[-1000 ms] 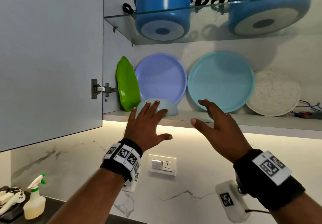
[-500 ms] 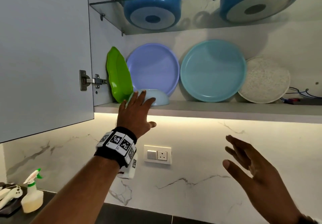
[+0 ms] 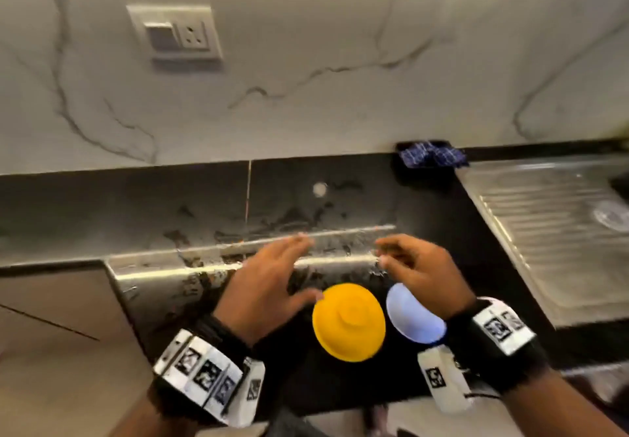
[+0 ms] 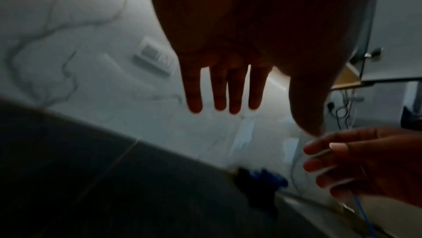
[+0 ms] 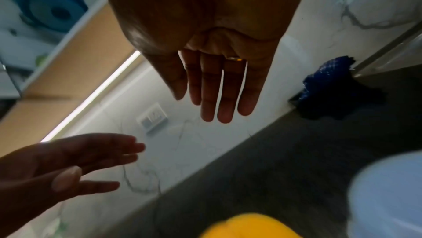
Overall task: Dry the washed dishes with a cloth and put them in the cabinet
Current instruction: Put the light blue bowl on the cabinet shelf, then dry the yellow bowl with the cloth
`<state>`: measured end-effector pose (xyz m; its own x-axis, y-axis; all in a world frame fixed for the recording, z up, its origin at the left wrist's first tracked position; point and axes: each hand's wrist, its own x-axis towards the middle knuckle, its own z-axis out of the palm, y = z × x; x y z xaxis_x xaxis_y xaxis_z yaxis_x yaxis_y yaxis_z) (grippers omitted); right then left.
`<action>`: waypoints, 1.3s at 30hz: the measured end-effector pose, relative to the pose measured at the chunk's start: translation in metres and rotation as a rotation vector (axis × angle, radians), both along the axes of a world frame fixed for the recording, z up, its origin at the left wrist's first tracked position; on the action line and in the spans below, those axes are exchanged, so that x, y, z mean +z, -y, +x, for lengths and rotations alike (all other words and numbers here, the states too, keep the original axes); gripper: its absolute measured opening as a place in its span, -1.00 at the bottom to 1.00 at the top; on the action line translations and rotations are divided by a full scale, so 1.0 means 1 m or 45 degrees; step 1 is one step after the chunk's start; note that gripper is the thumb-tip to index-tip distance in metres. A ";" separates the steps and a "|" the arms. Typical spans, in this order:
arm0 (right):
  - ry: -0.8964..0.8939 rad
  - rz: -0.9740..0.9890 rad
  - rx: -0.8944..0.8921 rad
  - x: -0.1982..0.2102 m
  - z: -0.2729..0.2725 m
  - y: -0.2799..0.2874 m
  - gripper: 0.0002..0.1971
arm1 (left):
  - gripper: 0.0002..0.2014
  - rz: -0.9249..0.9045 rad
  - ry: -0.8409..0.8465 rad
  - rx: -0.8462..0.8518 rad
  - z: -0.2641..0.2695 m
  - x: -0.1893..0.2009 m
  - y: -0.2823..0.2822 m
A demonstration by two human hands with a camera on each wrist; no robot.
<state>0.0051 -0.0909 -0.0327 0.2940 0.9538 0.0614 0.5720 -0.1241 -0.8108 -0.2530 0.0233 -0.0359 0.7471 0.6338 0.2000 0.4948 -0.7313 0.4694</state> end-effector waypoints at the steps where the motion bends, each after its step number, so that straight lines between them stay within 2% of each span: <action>1: 0.100 -0.073 0.044 -0.016 -0.004 0.008 -0.62 | -0.14 -0.096 -0.131 -0.021 0.004 -0.022 0.010; 4: 0.383 -0.338 0.342 -0.052 -0.023 0.018 -0.24 | -0.08 -0.247 -0.407 -0.098 0.011 -0.070 0.028; 6: 0.485 -0.465 0.404 -0.066 -0.034 0.018 -0.14 | -0.06 -0.276 -0.470 -0.118 0.012 -0.086 0.036; 11: 0.565 -0.459 0.320 -0.074 -0.041 0.003 -0.33 | -0.04 -0.335 -0.361 -0.038 0.015 -0.102 0.038; 16: 0.627 -0.516 0.381 -0.074 -0.042 -0.010 -0.36 | 0.11 -0.475 -0.282 0.054 0.019 -0.111 0.036; 22: 0.567 -0.418 0.422 -0.066 -0.036 -0.032 -0.40 | 0.08 -0.665 -0.055 0.141 0.019 -0.100 0.029; 26: 0.398 -0.354 0.413 -0.053 -0.015 -0.050 -0.45 | 0.07 -0.635 0.036 0.097 0.019 -0.080 0.009; 30: 0.143 -0.300 0.396 -0.028 0.018 -0.074 -0.60 | 0.00 -0.349 -0.005 -0.039 0.027 -0.055 -0.019; 33: -0.129 -0.304 0.421 -0.013 0.032 -0.080 -0.78 | -0.23 -0.181 0.105 -0.006 0.047 -0.044 -0.030; 34: -0.240 -0.296 0.407 -0.011 0.034 -0.080 -0.78 | -0.35 -0.173 0.142 0.029 0.054 -0.041 -0.031; 37: -0.574 -0.350 0.216 -0.005 0.040 -0.082 -0.51 | -0.77 -0.290 0.159 0.186 0.074 -0.033 -0.038; 39: -0.723 -0.372 0.088 -0.003 0.047 -0.083 -0.45 | -0.84 -0.496 0.123 0.319 0.085 -0.032 -0.044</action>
